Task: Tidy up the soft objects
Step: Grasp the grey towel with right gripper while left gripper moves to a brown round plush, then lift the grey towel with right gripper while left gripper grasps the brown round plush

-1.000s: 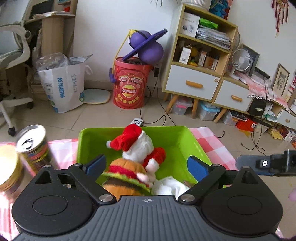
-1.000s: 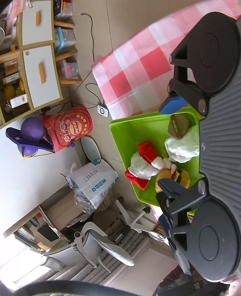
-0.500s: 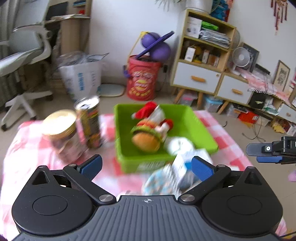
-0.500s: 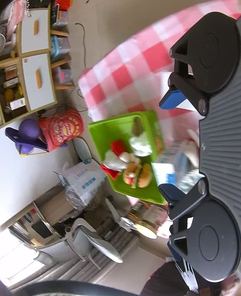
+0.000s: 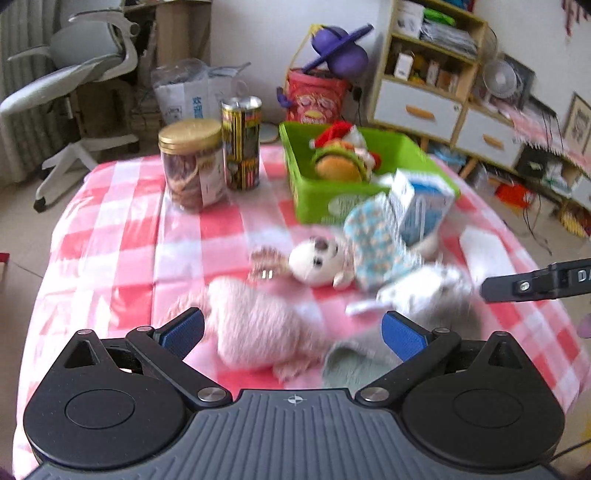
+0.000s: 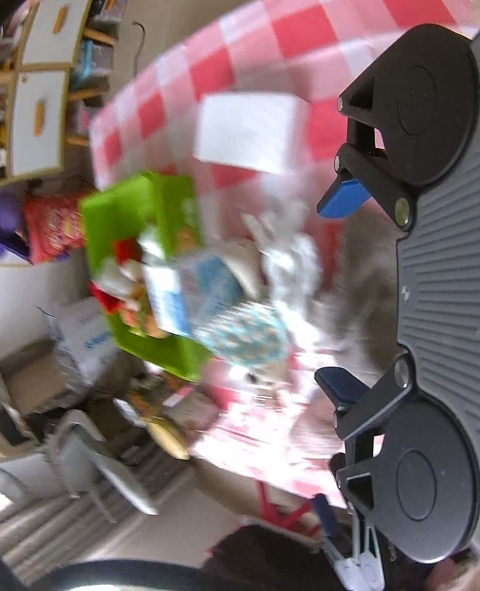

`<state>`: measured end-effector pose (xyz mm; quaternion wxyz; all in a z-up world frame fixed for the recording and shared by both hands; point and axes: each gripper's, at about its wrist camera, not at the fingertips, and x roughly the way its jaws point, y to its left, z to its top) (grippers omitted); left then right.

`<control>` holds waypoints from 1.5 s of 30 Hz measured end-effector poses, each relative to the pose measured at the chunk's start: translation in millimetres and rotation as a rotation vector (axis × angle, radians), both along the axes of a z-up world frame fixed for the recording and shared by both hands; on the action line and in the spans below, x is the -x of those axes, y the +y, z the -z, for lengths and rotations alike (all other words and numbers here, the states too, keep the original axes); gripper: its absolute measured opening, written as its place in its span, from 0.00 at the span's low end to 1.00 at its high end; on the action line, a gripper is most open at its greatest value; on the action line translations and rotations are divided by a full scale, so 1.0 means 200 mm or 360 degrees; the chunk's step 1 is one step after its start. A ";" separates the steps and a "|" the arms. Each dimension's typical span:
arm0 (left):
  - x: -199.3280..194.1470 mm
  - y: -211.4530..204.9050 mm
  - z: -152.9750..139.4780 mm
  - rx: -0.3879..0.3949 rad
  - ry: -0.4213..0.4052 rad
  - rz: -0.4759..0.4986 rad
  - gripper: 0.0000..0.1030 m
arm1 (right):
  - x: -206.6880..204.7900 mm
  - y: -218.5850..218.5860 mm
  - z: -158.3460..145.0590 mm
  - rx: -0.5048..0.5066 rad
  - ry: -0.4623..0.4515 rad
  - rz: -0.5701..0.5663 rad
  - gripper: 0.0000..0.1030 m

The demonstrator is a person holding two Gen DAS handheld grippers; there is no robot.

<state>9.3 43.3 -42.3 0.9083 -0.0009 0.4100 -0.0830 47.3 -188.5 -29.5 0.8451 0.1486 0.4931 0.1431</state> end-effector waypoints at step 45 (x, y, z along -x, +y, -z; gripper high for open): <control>0.08 -0.01 0.27 0.0002 0.0244 0.0310 0.35 | 0.10 -0.14 0.17 0.0063 0.0213 -0.0067 0.00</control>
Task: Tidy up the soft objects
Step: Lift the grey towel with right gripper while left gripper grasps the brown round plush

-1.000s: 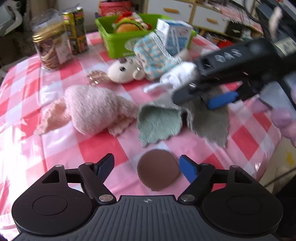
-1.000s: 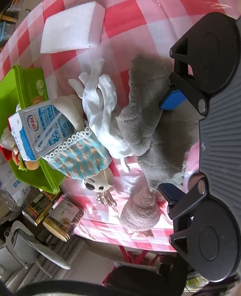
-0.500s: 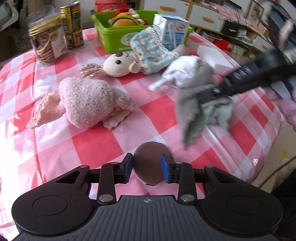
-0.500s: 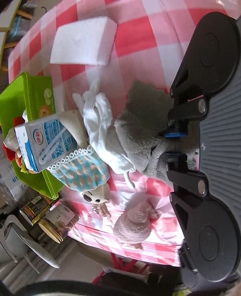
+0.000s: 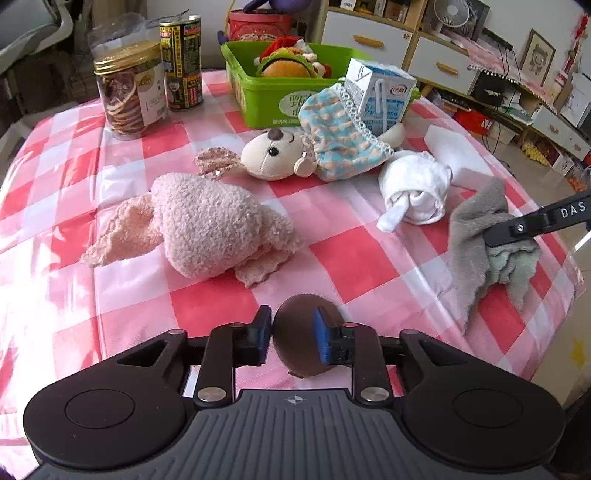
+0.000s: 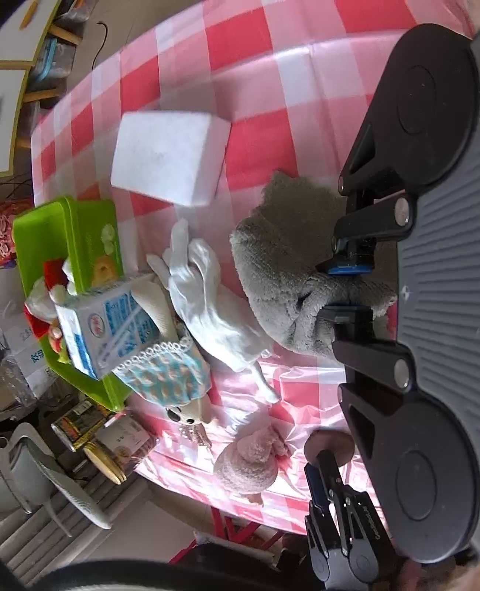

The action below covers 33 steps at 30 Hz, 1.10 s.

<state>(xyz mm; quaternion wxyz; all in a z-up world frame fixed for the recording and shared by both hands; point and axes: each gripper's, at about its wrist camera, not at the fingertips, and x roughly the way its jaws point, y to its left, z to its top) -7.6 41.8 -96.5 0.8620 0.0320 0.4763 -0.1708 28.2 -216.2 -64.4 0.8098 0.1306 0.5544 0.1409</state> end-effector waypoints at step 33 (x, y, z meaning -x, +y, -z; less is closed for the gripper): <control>-0.02 -0.05 0.02 -0.0015 0.0062 -0.0059 0.38 | -0.04 -0.09 0.02 -0.0056 -0.0025 0.0238 0.00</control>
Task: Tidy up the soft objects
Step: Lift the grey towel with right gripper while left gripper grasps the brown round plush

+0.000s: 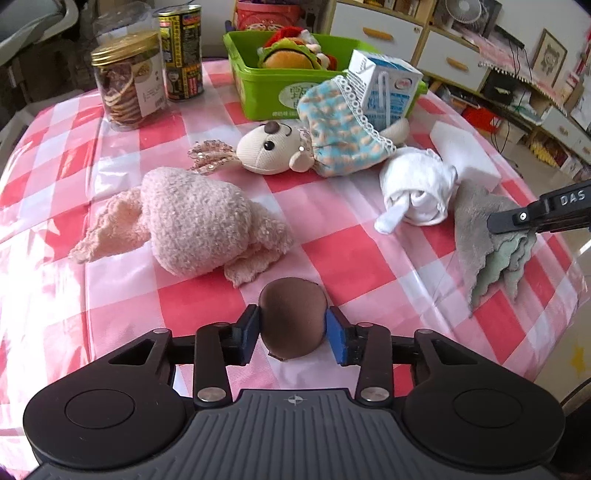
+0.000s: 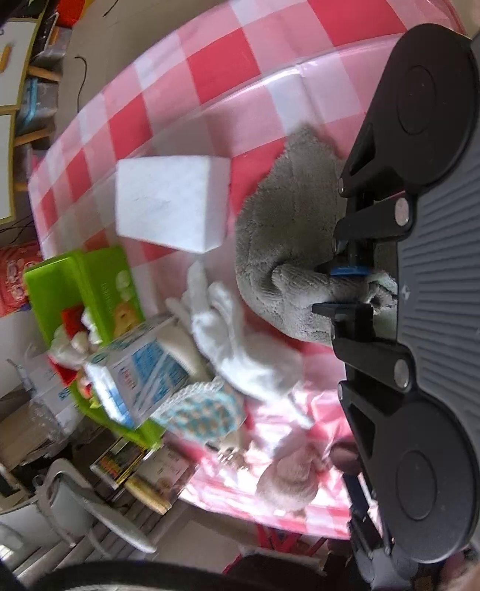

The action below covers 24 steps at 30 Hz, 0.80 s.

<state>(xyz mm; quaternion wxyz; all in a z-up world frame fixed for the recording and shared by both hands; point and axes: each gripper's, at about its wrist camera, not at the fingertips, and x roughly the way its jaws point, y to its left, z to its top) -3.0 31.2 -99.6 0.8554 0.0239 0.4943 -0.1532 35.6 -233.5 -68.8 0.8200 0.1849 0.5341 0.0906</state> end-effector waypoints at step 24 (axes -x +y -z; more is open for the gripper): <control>-0.03 0.05 -0.08 0.0136 -0.0043 -0.0104 0.21 | -0.06 -0.08 -0.25 -0.0361 -0.0270 0.0142 0.00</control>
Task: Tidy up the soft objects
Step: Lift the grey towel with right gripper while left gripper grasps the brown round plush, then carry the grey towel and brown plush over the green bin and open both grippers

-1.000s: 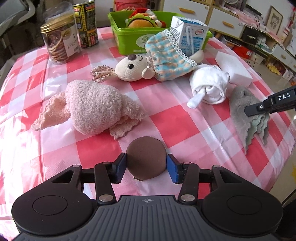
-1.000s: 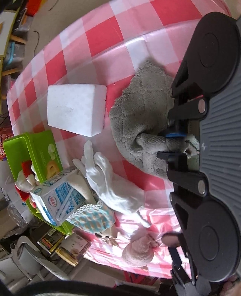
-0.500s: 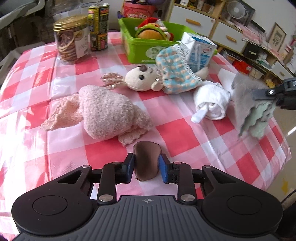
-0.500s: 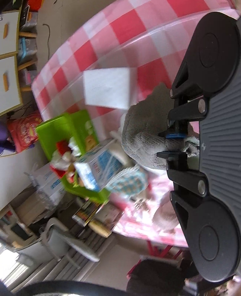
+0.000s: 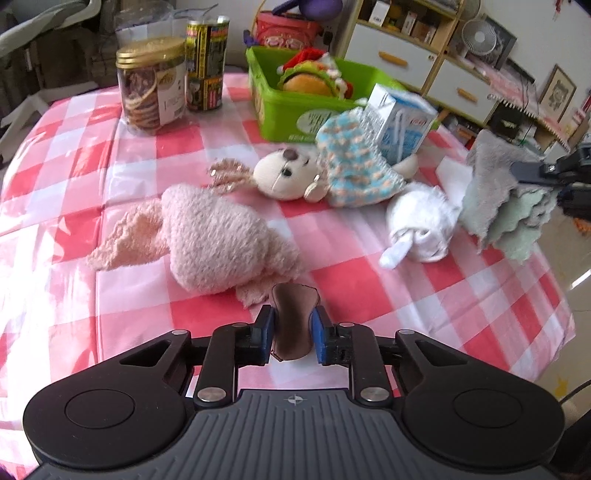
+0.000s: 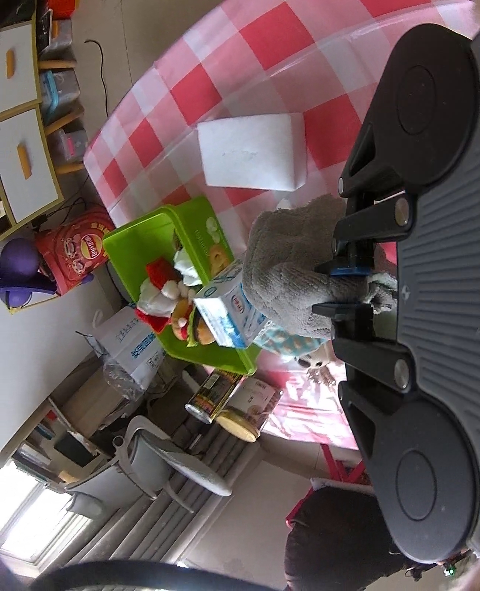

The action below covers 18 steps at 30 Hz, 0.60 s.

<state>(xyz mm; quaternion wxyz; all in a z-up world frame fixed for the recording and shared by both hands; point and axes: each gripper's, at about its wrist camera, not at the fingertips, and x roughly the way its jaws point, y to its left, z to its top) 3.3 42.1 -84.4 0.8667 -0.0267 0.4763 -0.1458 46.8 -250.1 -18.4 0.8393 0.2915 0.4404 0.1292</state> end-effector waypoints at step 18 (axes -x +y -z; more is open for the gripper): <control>-0.39 -0.11 -0.41 0.0219 -0.0250 -0.0109 0.22 | -0.34 -0.13 -0.22 -0.0120 -0.0189 0.0167 0.00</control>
